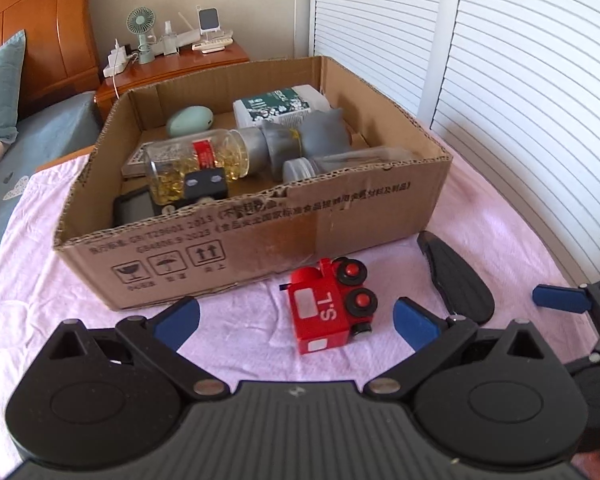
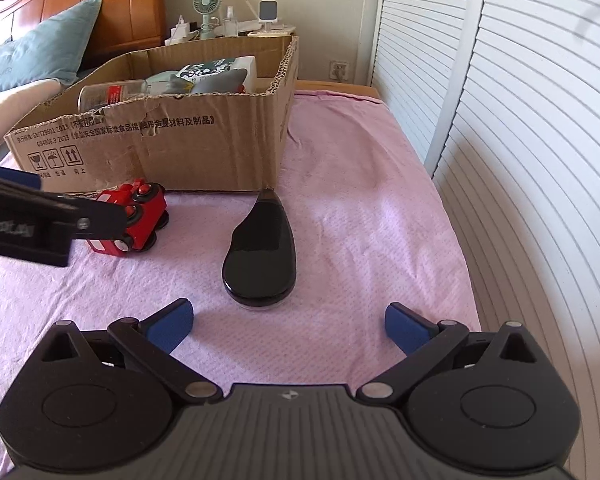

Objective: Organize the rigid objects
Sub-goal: 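Move left gripper to red S.L train while right gripper approaches black oval object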

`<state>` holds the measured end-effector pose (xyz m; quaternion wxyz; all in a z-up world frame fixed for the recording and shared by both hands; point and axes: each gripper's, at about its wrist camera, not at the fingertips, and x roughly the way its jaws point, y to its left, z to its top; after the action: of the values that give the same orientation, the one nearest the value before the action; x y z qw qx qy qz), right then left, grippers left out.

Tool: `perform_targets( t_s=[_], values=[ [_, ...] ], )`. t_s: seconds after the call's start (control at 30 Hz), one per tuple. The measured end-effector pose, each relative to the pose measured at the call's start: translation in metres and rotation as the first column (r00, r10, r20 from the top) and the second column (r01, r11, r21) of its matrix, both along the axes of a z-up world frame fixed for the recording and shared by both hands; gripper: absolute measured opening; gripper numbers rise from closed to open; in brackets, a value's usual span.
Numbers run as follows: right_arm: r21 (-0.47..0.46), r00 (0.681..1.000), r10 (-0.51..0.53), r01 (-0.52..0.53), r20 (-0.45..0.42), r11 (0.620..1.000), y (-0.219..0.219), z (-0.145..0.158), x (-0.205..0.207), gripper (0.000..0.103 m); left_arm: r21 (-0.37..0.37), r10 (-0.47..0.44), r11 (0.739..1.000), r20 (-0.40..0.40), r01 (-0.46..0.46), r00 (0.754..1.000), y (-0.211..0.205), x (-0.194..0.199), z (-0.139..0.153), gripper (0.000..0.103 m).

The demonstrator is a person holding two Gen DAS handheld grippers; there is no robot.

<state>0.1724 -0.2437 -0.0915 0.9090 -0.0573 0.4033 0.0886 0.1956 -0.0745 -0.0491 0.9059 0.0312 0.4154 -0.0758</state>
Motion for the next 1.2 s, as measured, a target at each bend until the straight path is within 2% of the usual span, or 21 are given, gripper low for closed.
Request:
perform_targets(
  t_s=[0.13, 0.23, 0.4, 0.53, 0.63, 0.73, 0.8, 1.07, 1.2],
  values=[
    [0.0, 0.999, 0.038, -0.038, 0.006, 0.999, 0.0, 0.0, 0.002, 0.103, -0.008, 0.003, 1.0, -0.036, -0.004, 0.999, -0.003, 0.009, -0.012, 0.102],
    [-0.001, 0.998, 0.059, -0.059, 0.001, 0.998, 0.003, 0.001, 0.004, 0.103, 0.018, 0.041, 0.999, -0.063, -0.04, 0.997, 0.001, 0.013, -0.02, 0.102],
    [0.0, 0.992, 0.124, -0.124, -0.004, 0.992, 0.014, 0.002, 0.007, 0.103, 0.017, 0.1, 0.995, -0.063, -0.099, 0.993, 0.019, 0.008, -0.023, 0.103],
    [0.004, 0.982, 0.189, -0.189, -0.006, 0.982, 0.028, 0.002, 0.01, 0.103, 0.025, 0.101, 0.995, -0.076, -0.1, 0.992, 0.026, 0.003, -0.025, 0.103],
    [0.014, 0.968, 0.251, -0.251, -0.017, 0.968, 0.04, 0.003, 0.005, 0.103, 0.007, 0.105, 0.994, -0.085, -0.105, 0.991, 0.032, 0.001, -0.025, 0.103],
    [0.041, 0.928, 0.371, -0.369, -0.027, 0.928, 0.052, 0.006, -0.006, 0.103, 0.006, 0.098, 0.995, -0.082, -0.098, 0.992, 0.035, -0.001, -0.025, 0.103],
    [0.044, 0.911, 0.411, -0.409, -0.035, 0.911, 0.056, 0.007, -0.01, 0.103, 0.006, 0.094, 0.996, -0.081, -0.094, 0.992, 0.035, -0.001, -0.025, 0.103],
    [-0.031, 0.915, 0.402, -0.403, -0.014, 0.915, 0.03, 0.014, 0.009, 0.103, 0.003, 0.08, 0.997, -0.07, -0.08, 0.994, 0.037, -0.003, -0.025, 0.103],
    [-0.01, 0.897, 0.442, -0.443, -0.021, 0.897, 0.012, 0.012, 0.033, 0.103, 0.003, 0.083, 0.997, -0.075, -0.083, 0.994, 0.037, -0.002, -0.025, 0.103]
  ],
)
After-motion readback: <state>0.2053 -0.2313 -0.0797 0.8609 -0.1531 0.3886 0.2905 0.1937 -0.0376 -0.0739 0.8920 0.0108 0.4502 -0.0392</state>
